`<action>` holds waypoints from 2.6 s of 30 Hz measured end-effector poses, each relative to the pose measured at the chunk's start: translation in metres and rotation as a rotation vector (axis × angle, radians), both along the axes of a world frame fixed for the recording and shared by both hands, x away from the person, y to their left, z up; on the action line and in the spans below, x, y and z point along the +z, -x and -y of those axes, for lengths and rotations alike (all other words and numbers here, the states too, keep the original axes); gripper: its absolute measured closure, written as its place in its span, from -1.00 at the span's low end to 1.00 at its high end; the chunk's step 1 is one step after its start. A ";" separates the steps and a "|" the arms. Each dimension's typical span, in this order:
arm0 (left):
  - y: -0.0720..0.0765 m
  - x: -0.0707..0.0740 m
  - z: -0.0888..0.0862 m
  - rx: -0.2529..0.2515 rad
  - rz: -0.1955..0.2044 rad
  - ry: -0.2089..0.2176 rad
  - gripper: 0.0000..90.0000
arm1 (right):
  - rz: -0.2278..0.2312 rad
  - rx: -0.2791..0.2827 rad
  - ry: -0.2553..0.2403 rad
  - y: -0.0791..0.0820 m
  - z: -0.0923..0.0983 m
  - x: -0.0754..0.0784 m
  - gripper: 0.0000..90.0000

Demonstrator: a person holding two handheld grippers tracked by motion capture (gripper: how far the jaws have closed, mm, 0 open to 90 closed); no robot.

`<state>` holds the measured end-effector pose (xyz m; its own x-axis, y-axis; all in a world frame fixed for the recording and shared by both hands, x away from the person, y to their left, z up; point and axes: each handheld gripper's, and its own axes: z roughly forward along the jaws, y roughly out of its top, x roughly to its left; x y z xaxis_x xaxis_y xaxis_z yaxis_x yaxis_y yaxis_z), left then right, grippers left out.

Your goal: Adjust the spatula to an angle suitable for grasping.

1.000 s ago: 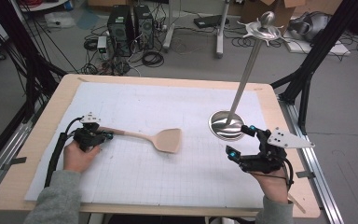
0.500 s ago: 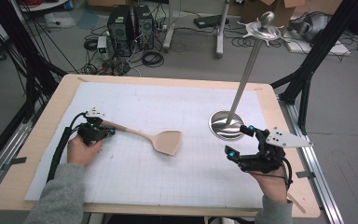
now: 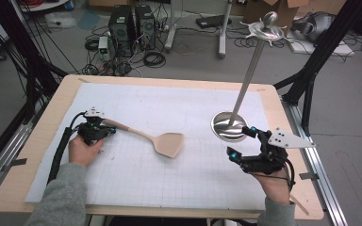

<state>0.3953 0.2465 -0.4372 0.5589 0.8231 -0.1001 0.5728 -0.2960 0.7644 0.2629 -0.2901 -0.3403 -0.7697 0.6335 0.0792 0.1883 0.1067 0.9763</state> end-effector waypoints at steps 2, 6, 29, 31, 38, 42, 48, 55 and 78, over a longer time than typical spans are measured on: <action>0.003 0.005 0.001 -0.002 0.025 0.033 0.99 | -0.002 -0.002 -0.002 0.000 0.000 0.000 -0.82; 0.004 0.013 0.007 -0.014 0.033 0.050 0.99 | 0.003 0.000 0.001 0.000 0.000 0.000 -0.82; -0.013 0.017 0.100 -0.135 -0.008 -0.013 0.99 | 0.013 0.003 -0.025 0.002 0.005 0.002 -0.82; -0.015 0.016 0.105 -0.146 -0.014 -0.021 0.99 | 0.007 0.005 -0.026 0.002 0.005 0.002 -0.82; -0.018 0.013 0.123 -0.168 -0.039 -0.039 0.99 | 0.013 0.005 -0.035 0.003 0.007 0.002 -0.82; -0.019 0.008 0.127 -0.176 -0.061 -0.051 0.99 | 0.011 0.007 -0.035 0.003 0.007 0.002 -0.82; -0.018 0.002 0.132 -0.189 -0.091 -0.075 0.99 | 0.009 0.004 -0.034 0.004 0.008 0.002 -0.82; -0.017 0.003 0.131 -0.203 -0.106 -0.071 0.99 | 0.007 0.003 -0.030 0.004 0.007 0.002 -0.82; -0.008 0.004 0.121 -0.272 -0.168 -0.028 0.99 | 0.014 0.002 -0.020 0.005 0.006 0.002 -0.82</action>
